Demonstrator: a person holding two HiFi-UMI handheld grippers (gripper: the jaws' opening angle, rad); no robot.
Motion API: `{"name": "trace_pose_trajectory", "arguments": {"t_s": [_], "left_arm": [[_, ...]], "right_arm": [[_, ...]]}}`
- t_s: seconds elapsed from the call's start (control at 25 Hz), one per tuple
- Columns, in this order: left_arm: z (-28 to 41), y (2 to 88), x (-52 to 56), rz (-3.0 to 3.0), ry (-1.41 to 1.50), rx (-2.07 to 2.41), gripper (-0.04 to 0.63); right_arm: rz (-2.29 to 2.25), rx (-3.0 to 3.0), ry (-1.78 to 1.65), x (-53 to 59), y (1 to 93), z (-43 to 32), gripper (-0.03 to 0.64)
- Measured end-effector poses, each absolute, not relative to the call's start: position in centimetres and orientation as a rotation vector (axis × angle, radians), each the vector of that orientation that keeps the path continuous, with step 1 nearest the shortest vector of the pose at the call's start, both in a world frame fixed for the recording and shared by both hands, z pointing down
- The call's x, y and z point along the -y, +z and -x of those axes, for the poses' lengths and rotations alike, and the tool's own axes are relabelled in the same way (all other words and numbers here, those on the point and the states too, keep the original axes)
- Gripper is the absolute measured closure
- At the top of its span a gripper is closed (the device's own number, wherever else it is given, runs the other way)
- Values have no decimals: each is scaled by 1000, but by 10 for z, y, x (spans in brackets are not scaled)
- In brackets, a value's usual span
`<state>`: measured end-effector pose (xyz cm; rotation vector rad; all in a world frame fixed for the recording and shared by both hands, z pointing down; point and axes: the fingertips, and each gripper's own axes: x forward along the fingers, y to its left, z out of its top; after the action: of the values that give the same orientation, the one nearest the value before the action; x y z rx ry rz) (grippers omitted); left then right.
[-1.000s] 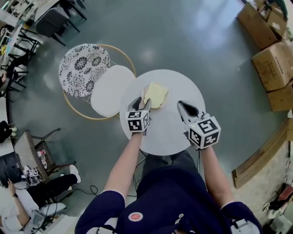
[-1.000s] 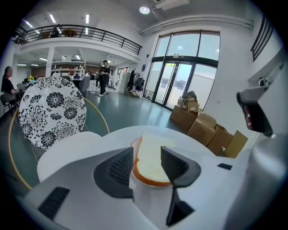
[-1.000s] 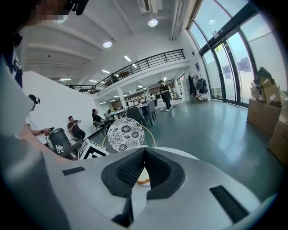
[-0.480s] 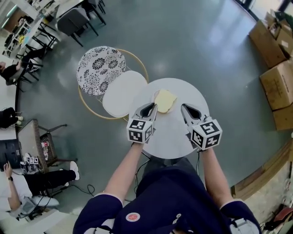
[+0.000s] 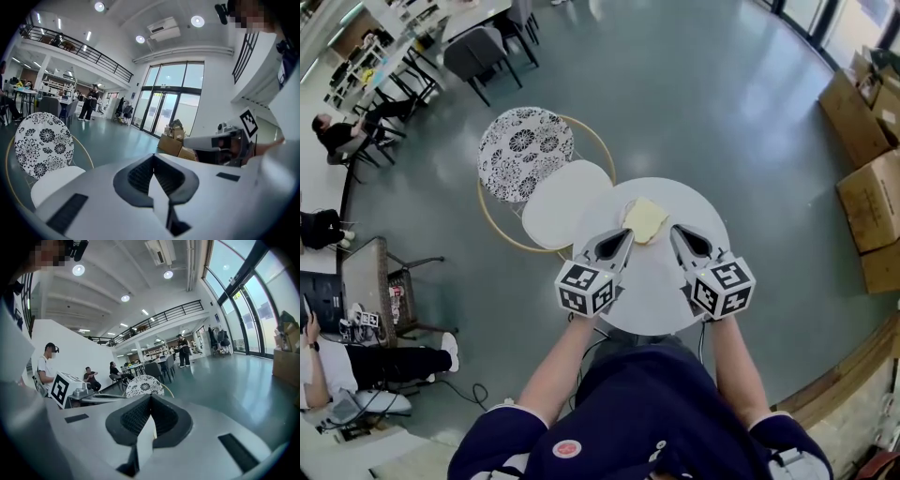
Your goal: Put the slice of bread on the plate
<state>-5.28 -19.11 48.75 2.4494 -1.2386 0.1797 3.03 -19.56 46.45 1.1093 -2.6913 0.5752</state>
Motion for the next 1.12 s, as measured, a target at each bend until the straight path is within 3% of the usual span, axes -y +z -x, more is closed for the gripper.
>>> {"name": "trace_pose_trajectory", "arguments": {"t_s": [0.44,1.12], "left_arm": [[42,436,171,-2503,56,1190,588],[36,422,163,-2515,4,1135,588]], "right_arm": [[-1062,2804,497,188,426,-13,612],[-1031,2852,493,184,414,-9,612]]}}
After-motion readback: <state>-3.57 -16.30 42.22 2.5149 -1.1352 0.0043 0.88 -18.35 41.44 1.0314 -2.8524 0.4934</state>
